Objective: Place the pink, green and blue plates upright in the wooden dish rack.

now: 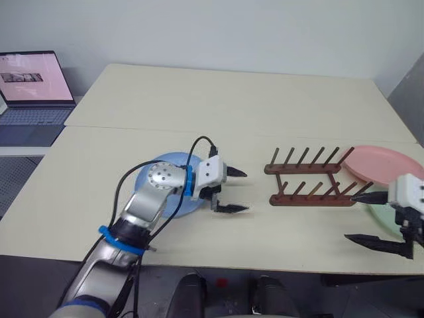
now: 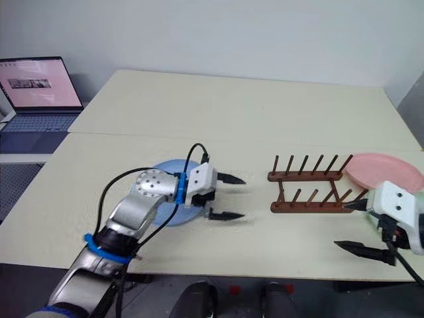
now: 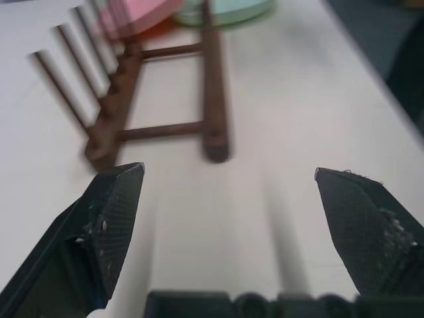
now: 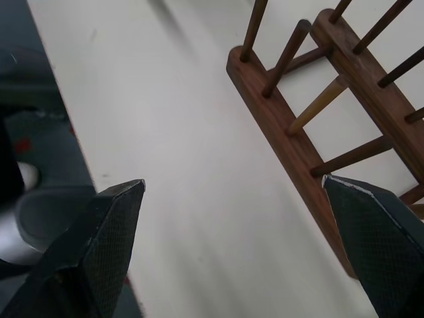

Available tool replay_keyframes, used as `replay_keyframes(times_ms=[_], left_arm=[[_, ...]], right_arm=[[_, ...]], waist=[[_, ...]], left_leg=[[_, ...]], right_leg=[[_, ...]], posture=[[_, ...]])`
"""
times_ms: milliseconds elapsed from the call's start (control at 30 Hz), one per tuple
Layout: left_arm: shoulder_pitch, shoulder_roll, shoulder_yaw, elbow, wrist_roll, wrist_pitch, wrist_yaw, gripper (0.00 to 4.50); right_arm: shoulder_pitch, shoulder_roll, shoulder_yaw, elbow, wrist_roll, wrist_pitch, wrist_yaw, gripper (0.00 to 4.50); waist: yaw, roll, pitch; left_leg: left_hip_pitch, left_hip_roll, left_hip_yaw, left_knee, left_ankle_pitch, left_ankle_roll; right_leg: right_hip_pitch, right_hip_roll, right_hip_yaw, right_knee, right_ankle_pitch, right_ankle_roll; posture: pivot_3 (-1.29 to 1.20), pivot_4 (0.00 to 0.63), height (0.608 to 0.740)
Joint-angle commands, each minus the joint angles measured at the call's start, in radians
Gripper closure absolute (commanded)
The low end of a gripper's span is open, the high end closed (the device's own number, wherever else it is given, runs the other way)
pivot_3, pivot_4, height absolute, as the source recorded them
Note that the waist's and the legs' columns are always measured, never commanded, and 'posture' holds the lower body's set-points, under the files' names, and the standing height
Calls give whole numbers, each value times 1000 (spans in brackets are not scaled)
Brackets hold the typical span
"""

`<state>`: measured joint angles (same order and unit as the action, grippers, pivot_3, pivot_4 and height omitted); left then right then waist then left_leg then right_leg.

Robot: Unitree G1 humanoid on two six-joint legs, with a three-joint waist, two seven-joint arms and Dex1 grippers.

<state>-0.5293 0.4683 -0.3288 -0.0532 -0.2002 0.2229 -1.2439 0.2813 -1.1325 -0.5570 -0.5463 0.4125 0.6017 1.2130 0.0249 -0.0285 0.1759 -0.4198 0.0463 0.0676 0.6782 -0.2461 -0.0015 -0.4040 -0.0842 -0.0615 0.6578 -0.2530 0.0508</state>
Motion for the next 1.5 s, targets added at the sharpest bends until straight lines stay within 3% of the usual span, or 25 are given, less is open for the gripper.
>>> replay_keyframes(times_ms=[33, 100, 400, 433, 567, 1000, 1500], left_arm=[[25, -35, -75, -64, -11, 58, 3, 913], [28, -73, -121, -47, 18, 66, 30, 1518], [-12, -262, -247, 178, 223, -46, 245, 4378], [-22, -285, -252, 220, 253, -69, 284, 4497], [-51, -344, -246, 335, 313, -112, 374, 4497], [-201, -403, -196, 654, 398, -256, 547, 4497], [-304, -429, -141, 836, 415, -340, 640, 4497]], right_arm=[[-43, -32, 85, 71, -83, -82, -33, 353], [-55, -49, 139, 112, -131, -128, -32, 906], [-133, -48, 296, 259, -246, -255, -65, 4243], [-153, -39, 326, 281, -262, -264, -78, 4455], [-222, -4, 416, 360, -322, -295, -126, 4455], [-467, 126, 590, 576, -446, -367, -224, 4455], [-647, 216, 639, 762, -522, -425, -284, 4455]], waist=[[1, 0, 0], [1, 0, 0], [-2, 0, 0], [-2, 0, 0], [-2, 0, 0], [-4, 2, -1], [-10, 2, -1]], left_leg=[[0, -1, 0, 0, 0, 0], [0, -2, 0, 1, 0, 0], [0, -2, -1, 1, 0, 0], [0, -2, -1, 1, 0, 0], [0, -2, -1, 1, 0, 1], [1, -3, -1, 2, 2, 2], [1, -2, -1, 2, 2, 3]], right_leg=[[0, -1, 0, 0, 0, 1], [0, -1, 0, 0, -1, 1], [0, 2, 0, 1, 0, 0], [-1, 2, 0, 1, 0, 0], [-1, 2, 0, 1, 0, 0], [0, 2, 0, 1, 2, -1], [-1, 4, 1, 2, 7, -6]], posture=[[0, 150, 738], [0, 150, 738], [0, 150, 738], [0, 150, 738], [0, 150, 738], [0, 150, 738], [0, 150, 738]])
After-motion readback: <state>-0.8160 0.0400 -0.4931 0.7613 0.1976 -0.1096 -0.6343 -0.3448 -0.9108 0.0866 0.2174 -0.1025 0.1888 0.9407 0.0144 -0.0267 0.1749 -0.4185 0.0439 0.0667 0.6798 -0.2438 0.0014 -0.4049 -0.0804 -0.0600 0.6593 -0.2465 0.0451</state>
